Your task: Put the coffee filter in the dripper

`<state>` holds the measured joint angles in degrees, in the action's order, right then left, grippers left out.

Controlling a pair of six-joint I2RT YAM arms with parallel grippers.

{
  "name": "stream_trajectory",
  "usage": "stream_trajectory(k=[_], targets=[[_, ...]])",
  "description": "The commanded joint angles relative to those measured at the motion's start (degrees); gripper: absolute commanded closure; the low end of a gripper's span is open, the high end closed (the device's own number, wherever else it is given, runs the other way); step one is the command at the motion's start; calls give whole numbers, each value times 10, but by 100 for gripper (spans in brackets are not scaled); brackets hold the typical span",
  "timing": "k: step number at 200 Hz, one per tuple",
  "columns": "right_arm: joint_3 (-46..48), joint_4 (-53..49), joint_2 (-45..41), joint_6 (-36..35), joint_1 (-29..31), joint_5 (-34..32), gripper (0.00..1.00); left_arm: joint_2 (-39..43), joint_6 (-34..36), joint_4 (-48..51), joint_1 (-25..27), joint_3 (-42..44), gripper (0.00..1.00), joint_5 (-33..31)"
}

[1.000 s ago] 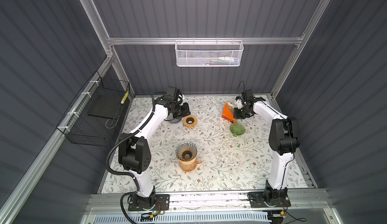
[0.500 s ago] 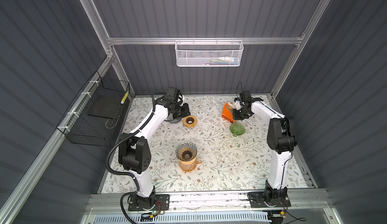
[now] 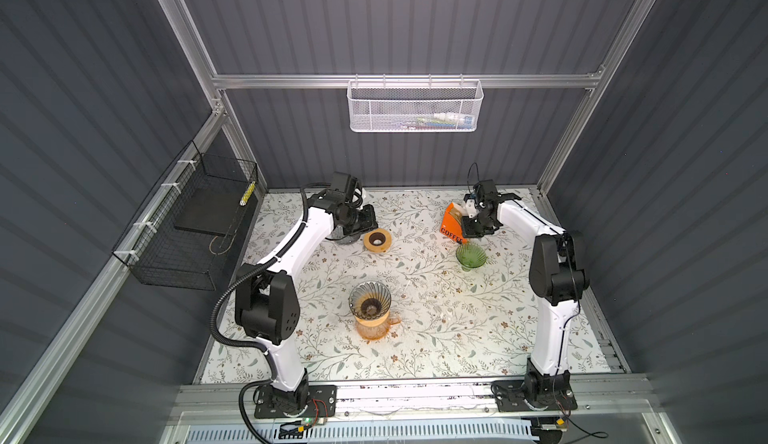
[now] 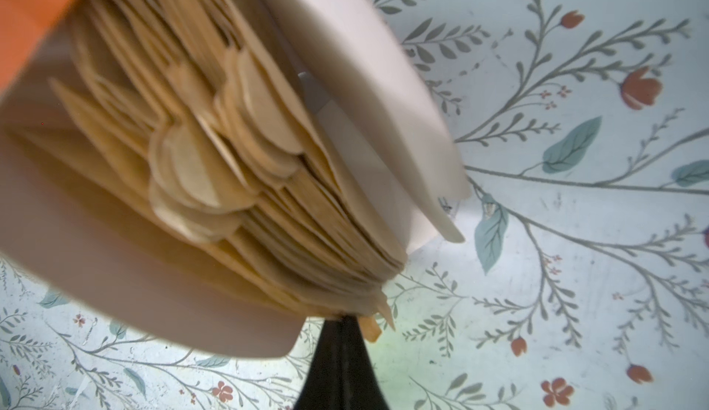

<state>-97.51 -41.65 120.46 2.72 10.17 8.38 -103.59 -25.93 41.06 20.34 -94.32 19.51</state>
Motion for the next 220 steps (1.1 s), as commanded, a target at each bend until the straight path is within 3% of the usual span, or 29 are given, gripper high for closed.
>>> stream_trajectory(k=[1, 220], targets=[[6, -13, -30, -7, 3, -18, 100, 14, 13, 6, 3, 4, 88, 9], [45, -23, -101, 14, 4, -15, 100, 40, 20, 0, 3, 28, 88, 16]])
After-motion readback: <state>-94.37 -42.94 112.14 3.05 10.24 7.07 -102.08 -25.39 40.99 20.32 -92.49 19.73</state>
